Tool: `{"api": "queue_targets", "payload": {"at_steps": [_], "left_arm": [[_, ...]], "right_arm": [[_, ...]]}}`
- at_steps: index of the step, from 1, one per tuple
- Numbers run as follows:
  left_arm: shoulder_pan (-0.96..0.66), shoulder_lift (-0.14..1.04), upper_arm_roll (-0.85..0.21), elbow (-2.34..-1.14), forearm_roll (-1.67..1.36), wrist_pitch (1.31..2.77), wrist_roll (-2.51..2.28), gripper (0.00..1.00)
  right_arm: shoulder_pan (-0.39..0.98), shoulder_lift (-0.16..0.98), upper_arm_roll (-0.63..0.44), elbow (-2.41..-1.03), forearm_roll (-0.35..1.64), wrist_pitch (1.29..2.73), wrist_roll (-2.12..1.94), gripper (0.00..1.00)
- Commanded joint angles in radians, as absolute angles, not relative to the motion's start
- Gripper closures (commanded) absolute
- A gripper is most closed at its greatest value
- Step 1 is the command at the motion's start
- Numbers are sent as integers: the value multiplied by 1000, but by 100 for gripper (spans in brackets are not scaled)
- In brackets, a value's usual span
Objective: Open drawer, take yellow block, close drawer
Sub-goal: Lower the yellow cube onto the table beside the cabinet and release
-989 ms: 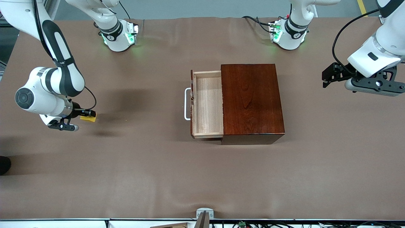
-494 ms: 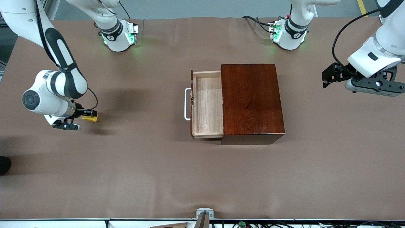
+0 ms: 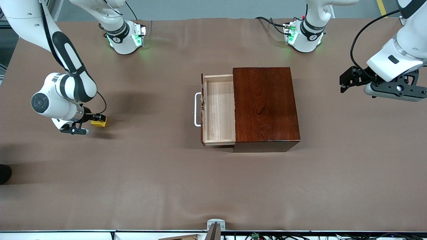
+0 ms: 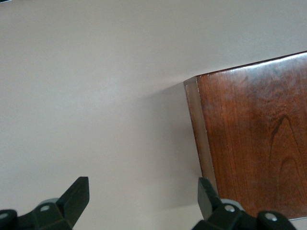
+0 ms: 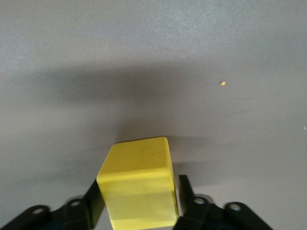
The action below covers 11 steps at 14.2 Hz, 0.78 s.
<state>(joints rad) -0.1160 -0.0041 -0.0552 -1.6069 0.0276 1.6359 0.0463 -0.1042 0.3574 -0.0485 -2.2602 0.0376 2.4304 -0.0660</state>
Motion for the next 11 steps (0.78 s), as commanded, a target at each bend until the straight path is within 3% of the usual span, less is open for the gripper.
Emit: {"api": "queue_targets", "payload": {"at_steps": [1, 4, 7, 11], "left_arm": [[-112, 5, -61, -1589, 52, 1637, 44, 0], [-120, 5, -61, -1588, 51, 1637, 43, 0], [-135, 21, -77, -1569, 51, 1631, 46, 0], [-153, 80, -135, -1559, 34, 1624, 46, 0]], "right_arm": [[-133, 347, -26, -2267, 23, 2421, -68, 0], [-133, 313, -25, -2228, 25, 2329, -69, 0], [-127, 211, -20, -2183, 28, 2183, -69, 0], [-106, 101, -15, -2016, 31, 1944, -72, 0]]}}
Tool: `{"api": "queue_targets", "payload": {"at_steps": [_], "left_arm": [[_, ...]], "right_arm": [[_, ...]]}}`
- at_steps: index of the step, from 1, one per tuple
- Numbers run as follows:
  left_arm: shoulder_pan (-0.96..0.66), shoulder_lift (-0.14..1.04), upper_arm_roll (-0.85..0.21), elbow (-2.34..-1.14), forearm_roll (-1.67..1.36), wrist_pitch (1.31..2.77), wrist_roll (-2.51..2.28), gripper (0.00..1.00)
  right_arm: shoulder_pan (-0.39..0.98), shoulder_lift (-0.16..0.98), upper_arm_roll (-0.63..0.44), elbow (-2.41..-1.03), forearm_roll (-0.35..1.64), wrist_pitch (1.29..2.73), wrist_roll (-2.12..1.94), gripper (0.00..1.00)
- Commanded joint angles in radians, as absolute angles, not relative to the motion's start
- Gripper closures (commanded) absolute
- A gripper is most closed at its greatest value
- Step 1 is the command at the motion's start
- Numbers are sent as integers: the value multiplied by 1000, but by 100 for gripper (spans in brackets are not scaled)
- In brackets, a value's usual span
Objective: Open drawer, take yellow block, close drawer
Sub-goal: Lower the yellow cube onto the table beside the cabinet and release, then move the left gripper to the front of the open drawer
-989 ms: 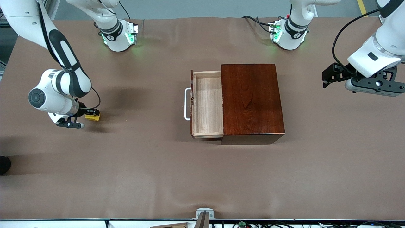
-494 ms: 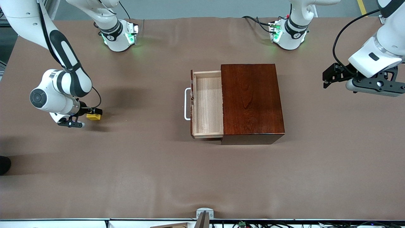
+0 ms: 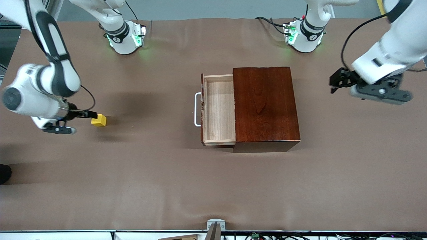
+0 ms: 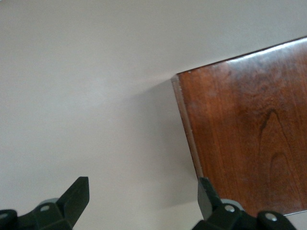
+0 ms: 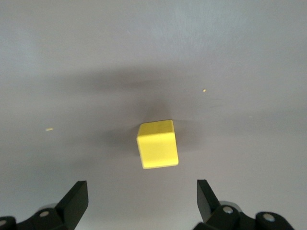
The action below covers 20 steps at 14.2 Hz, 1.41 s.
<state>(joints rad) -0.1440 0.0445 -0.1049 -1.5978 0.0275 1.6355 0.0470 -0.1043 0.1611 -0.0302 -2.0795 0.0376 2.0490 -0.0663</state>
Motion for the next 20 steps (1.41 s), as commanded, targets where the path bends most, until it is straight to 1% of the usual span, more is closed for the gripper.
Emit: {"api": "queue_targets", "payload": {"at_steps": [1, 3, 5, 6, 7, 8, 10, 11, 13, 15, 16, 17, 19, 20], "left_arm": [[-172, 109, -165, -1536, 16, 1624, 3, 0], [-224, 181, -207, -1496, -23, 1638, -194, 0], [-325, 291, -222, -1377, -23, 1683, -438, 0], [-366, 337, -222, -1326, -23, 1698, -547, 0], [-397, 372, -222, -1301, -23, 1733, -627, 0], [-431, 396, -222, -1298, -23, 1800, -691, 0], [-487, 440, -224, -1296, -28, 1921, -870, 0], [-523, 463, -222, -1296, -28, 1995, -952, 0], [-590, 520, -219, -1286, -28, 2101, -1098, 0], [-655, 599, -215, -1235, -28, 2167, -1242, 0], [-684, 639, -209, -1217, -26, 2237, -1329, 0], [-711, 670, -204, -1215, -26, 2312, -1410, 0], [-779, 724, -187, -1216, -26, 2480, -1529, 0], [-807, 747, -169, -1216, -26, 2535, -1575, 0]], "right_arm": [[-100, 92, -15, -1963, 35, 1877, -72, 0], [-98, 74, -15, -1844, 37, 1771, -72, 0], [-98, 74, -15, -1717, 35, 1663, -72, 0], [-98, 72, -15, -1676, 35, 1622, -72, 0], [-98, 71, -12, -1627, 37, 1568, -72, 0], [-89, 61, -12, -1580, 31, 1509, -71, 0], [-71, 55, -15, -1505, 21, 1436, -71, 0], [-71, 54, -15, -1473, 18, 1410, -71, 0], [-81, 54, -23, -1453, 32, 1411, -69, 0], [-80, 63, -23, -1407, 32, 1407, -66, 0], [-71, 63, -15, -1399, 22, 1401, -66, 0], [-49, 63, -15, -1390, 14, 1391, -63, 0], [23, 64, -15, -1378, -67, 1382, -58, 0], [59, 64, -15, -1371, -96, 1378, -60, 0]]}}
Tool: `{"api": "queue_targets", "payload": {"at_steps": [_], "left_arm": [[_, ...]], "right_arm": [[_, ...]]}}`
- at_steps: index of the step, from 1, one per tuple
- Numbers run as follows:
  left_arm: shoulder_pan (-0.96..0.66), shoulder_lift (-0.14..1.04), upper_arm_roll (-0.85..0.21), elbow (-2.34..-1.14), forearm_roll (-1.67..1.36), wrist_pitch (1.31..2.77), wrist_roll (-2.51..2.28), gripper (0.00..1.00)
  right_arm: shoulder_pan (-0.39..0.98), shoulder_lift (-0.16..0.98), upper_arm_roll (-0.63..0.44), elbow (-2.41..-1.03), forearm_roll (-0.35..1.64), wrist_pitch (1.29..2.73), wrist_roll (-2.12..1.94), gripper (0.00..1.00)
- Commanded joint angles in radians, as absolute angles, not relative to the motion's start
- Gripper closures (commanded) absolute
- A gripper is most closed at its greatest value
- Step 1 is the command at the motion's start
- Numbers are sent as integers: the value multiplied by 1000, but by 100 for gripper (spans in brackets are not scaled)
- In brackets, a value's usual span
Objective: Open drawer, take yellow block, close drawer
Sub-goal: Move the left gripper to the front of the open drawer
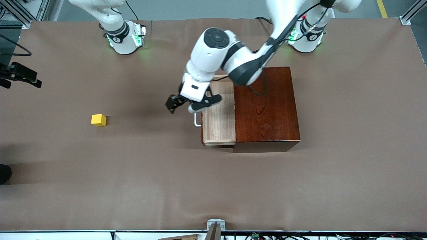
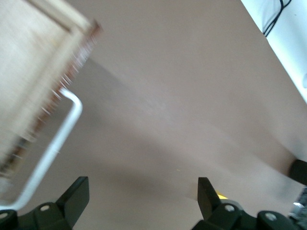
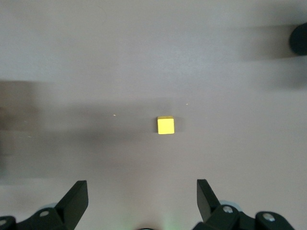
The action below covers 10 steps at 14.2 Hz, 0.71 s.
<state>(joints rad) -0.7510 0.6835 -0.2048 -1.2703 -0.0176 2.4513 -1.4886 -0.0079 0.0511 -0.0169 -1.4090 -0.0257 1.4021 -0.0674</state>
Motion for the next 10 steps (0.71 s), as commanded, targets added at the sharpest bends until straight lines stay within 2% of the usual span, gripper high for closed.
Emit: {"api": "queue_targets", "payload": {"at_steps": [1, 4, 6, 8, 10], "left_arm": [[-828, 768, -152, -1216, -26, 2572, -1624, 0], [-888, 834, -117, -1216, -25, 2647, -1776, 0], [-955, 854, -37, -1223, -25, 2643, -1900, 0], [-985, 870, 0, -1224, -25, 2607, -1998, 0], [-988, 871, 3, -1224, -21, 2512, -2006, 0]], "right_arm": [[63, 54, -21, -1382, -80, 1378, -55, 0], [-5, 35, -29, -1393, 41, 1381, -90, 0], [-11, -38, -32, -1501, 35, 1460, -196, 0], [-56, -122, -37, -1648, 40, 1566, -299, 0], [-58, -118, -35, -1646, 41, 1540, -296, 0]]}}
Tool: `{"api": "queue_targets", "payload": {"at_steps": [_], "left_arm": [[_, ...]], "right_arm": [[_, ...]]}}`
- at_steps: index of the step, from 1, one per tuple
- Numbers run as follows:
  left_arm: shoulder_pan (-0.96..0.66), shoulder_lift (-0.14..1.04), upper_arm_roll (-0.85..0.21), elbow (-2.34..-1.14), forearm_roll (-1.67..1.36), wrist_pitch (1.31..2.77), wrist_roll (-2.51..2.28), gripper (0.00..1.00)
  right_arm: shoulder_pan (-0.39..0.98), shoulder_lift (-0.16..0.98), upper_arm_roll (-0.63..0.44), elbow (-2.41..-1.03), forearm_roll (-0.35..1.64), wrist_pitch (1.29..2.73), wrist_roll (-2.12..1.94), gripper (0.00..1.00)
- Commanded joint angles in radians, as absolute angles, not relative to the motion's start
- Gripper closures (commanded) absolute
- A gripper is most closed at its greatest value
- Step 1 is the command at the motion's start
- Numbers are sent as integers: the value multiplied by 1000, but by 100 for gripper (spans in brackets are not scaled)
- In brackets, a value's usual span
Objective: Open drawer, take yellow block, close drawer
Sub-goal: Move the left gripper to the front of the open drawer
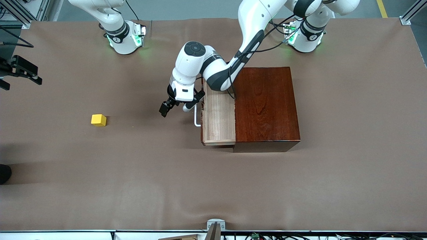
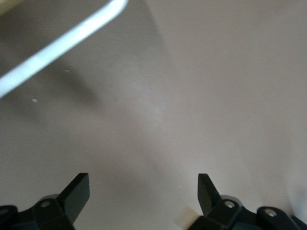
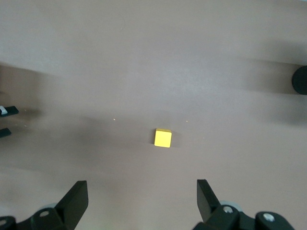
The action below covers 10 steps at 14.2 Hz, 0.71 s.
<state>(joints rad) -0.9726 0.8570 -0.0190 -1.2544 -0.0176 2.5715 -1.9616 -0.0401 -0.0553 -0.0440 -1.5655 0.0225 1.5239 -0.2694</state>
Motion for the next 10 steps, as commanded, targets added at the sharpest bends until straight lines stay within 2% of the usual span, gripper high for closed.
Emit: {"api": "queue_targets", "payload": {"at_steps": [1, 6, 10], "left_arm": [[-986, 870, 3, -1224, -23, 2469, -2008, 0], [-976, 865, 9, -1223, -29, 2318, -2006, 0], [-960, 857, 12, -1223, -29, 2228, -2003, 0]], "right_arm": [[-57, -118, -34, -1638, 40, 1528, -298, 0], [-54, -77, -31, -1552, 6, 1523, -301, 0], [-61, -75, -32, -1552, 5, 1500, -296, 0]]}}
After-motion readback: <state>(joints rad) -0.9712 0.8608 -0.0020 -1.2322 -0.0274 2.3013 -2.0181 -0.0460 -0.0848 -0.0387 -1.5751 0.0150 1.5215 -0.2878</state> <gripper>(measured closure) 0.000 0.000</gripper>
